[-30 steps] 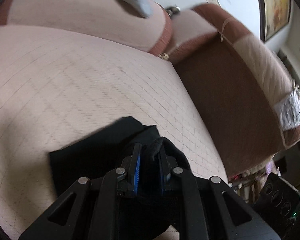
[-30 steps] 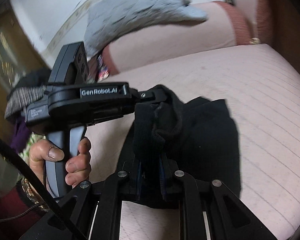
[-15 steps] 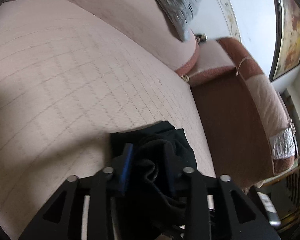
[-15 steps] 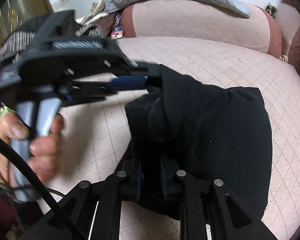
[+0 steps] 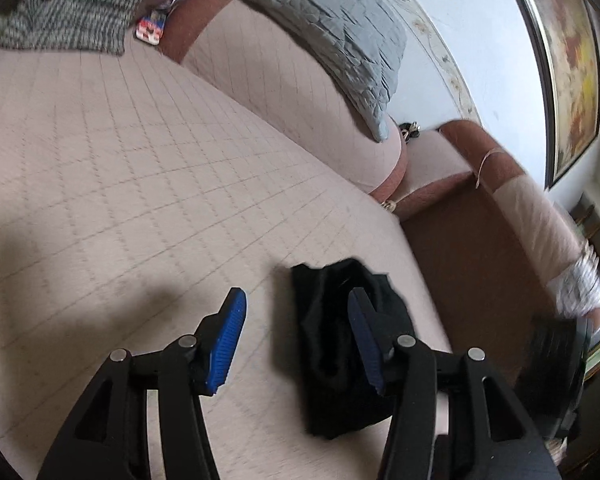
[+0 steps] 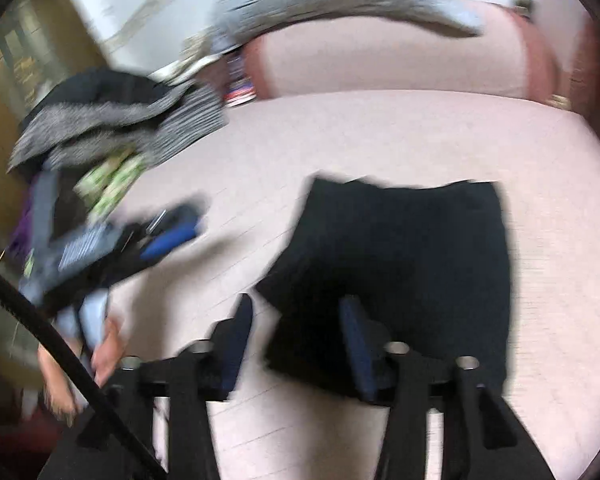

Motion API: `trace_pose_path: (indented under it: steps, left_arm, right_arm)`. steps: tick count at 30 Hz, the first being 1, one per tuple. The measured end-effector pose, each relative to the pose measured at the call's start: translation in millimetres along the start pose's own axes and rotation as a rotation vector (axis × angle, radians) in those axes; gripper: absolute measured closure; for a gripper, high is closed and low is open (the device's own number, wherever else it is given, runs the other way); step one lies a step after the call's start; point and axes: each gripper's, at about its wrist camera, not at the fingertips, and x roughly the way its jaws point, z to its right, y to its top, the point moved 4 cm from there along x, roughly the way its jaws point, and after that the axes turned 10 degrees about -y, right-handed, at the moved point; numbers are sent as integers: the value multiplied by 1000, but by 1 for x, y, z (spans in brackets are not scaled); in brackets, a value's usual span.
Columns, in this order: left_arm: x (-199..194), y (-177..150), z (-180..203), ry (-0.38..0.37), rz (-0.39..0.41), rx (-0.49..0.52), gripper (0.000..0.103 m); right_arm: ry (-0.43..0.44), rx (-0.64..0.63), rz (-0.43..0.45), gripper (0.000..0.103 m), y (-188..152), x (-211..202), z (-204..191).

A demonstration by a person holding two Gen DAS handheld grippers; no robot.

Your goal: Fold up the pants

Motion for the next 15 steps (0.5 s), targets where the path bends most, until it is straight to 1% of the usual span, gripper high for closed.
trace_pose_path:
  steps: [1,2,5,7,9,10,11,13,15]
  left_arm:
    - [-1,-5,0,8,-6,21,52]
    - [0,-8,-1,13,-15,35,52]
    - [7,-18,-7,22,-55,43,52]
    - [10,-21,-11,14,-65,26,52]
    - [11,-22,-11,28,-68,32,52]
    - [11,-22,-12,41,-67,39,52]
    - [10,-22,-13,57,-64,46,52]
    - [8,-21,-17,83,-57,48,52]
    - [5,-19,-22,94,-49,29,52]
  right_arm:
    - [-31,16,-12,81,3,2,5]
    - [-49,34,-18,83,11,4,9]
    - [-63,48,-48,83,27,20,7]
    - [-76,39,-64,83,41,38,-3]
    - [-84,27,-100,83,53,63,-15]
    - [-72,28,-126,82,56,80,-20]
    - [-41,36,-184,82,56,98,-26]
    - [6,62,-258,82,51,124,-33]
    - [43,72,-275,82,49,137,-39]
